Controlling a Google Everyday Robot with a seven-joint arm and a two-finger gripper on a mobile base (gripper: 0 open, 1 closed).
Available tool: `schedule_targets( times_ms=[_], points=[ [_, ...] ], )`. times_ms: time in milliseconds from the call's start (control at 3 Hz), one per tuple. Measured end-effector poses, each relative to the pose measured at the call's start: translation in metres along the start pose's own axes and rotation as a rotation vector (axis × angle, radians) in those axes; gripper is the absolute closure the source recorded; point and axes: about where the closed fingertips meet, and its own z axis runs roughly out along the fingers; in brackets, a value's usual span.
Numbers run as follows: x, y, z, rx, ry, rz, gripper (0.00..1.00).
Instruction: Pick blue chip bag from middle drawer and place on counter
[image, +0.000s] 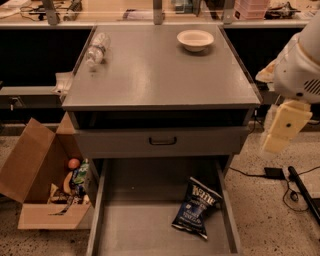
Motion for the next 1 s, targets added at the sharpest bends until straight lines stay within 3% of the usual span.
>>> schedule_targets(
  times_ms=[667, 1000],
  points=[
    [-0.009, 0.059, 0.096, -0.106, -0.050, 0.028, 0.00],
    [-0.003, 0.102, 0.168, -0.197, -0.081, 0.068, 0.00]
  ],
)
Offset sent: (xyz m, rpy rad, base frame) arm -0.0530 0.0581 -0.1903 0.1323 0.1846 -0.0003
